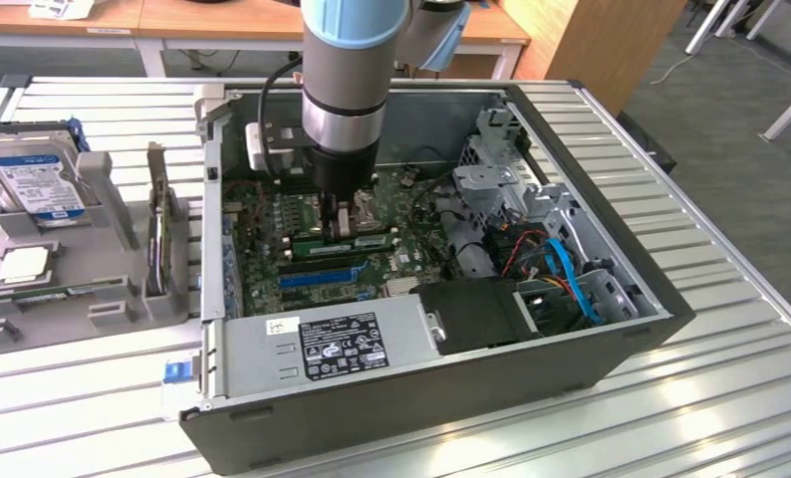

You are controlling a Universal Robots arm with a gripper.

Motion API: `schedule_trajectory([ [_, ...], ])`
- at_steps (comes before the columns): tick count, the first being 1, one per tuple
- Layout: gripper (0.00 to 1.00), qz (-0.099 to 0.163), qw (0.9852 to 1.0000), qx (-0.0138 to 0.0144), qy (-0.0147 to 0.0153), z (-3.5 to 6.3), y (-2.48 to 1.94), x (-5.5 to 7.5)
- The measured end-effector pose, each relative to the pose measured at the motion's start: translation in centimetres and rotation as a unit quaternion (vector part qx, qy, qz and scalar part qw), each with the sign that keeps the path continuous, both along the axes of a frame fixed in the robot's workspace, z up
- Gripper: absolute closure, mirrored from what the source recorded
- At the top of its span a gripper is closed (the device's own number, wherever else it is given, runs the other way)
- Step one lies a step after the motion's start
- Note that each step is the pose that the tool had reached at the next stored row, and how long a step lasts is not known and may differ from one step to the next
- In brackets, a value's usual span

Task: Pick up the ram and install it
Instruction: 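Press down the ram until it locks into place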

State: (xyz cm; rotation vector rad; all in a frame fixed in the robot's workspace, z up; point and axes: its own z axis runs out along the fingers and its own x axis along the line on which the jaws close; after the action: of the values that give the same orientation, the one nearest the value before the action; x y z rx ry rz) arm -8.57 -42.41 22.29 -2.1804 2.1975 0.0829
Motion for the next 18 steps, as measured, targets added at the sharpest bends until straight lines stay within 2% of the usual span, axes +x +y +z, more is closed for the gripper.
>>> schedule_trajectory([
  [18,0.90,0.000,1.0000,0.0011,0.0000,-0.17,-0.04,0.00],
])
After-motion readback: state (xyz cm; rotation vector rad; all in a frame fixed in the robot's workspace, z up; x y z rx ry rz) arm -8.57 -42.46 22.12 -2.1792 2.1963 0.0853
